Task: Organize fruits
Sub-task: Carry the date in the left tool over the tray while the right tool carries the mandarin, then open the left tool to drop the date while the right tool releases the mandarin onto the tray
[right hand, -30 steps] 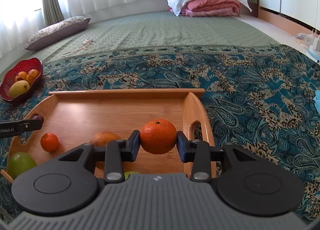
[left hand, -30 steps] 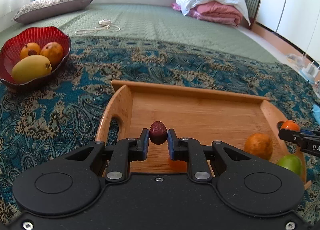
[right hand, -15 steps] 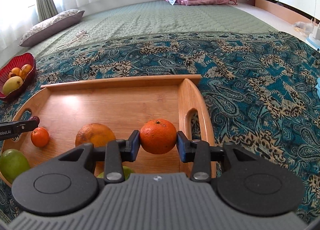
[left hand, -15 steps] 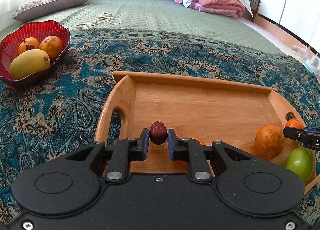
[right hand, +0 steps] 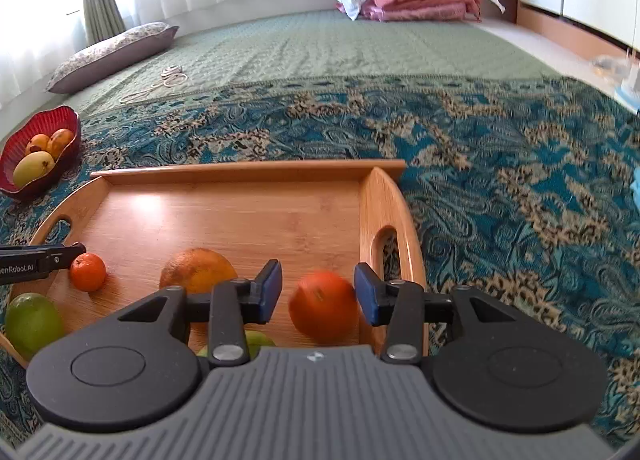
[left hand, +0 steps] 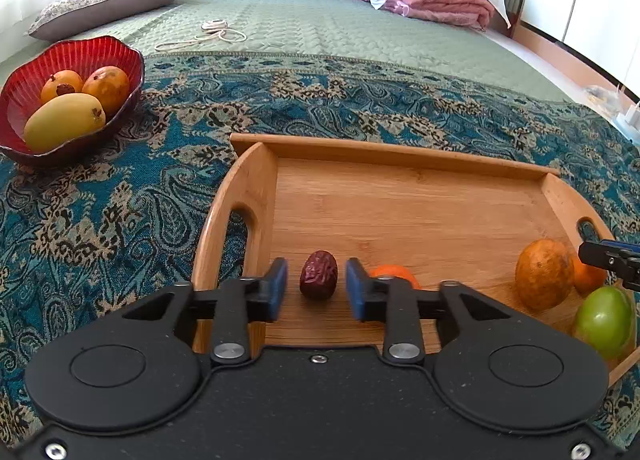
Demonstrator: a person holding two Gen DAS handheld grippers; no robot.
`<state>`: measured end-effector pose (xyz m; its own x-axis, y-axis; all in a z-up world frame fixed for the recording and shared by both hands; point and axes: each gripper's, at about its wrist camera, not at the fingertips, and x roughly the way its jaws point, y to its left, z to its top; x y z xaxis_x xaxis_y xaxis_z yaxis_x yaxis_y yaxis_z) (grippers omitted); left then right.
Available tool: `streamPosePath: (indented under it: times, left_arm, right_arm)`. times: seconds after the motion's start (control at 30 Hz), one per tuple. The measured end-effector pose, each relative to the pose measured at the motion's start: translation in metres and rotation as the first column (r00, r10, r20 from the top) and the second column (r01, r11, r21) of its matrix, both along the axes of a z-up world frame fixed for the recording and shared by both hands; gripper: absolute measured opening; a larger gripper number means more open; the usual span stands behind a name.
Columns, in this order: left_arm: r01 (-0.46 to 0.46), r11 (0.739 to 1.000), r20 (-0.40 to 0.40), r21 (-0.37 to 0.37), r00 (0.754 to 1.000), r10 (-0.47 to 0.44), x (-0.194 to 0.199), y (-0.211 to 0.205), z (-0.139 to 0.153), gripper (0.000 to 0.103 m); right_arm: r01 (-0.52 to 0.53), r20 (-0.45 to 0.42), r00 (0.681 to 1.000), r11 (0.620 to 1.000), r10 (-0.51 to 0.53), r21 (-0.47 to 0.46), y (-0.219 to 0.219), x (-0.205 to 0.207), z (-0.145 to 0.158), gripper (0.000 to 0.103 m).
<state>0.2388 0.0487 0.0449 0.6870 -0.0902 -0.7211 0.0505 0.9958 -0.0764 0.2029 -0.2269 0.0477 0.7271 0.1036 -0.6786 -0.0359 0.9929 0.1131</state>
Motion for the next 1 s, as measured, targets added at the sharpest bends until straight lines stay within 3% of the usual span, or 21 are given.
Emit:
streamPosePath:
  times: [0.23, 0.4, 0.5, 0.7, 1.0]
  left_arm:
    - [0.001, 1.0, 0.033, 0.001, 0.999, -0.001, -0.009, 0.001, 0.009, 0.051]
    - [0.011, 1.0, 0.068, 0.003, 0.998, -0.011, -0.024, 0.001, 0.018, 0.076]
    - [0.023, 1.0, 0.096, 0.004, 0.995, -0.023, -0.035, 0.002, 0.025, 0.083]
    - [0.04, 0.999, 0.137, 0.012, 0.99, -0.042, -0.06, 0.0, 0.034, 0.089]
    - [0.067, 0.997, 0.199, 0.041, 0.977, -0.074, -0.105, -0.009, 0.041, 0.096]
  right_arm:
    - [-0.034, 0.042, 0.998, 0.999, 0.036, -0.035, 0.006, -0.009, 0.009, 0.063]
    - [-0.048, 0.064, 0.997, 0.998, 0.05, -0.038, 0.008, -0.018, 0.014, 0.07]
    - [-0.062, 0.088, 0.994, 0.997, 0.066, -0.045, 0.011, -0.027, 0.017, 0.076]
    - [-0.099, 0.145, 0.984, 0.993, 0.107, -0.061, 0.022, -0.05, 0.019, 0.085]
    - [-0.168, 0.232, 0.952, 0.975, 0.198, -0.143, 0.045, -0.092, 0.019, 0.09]
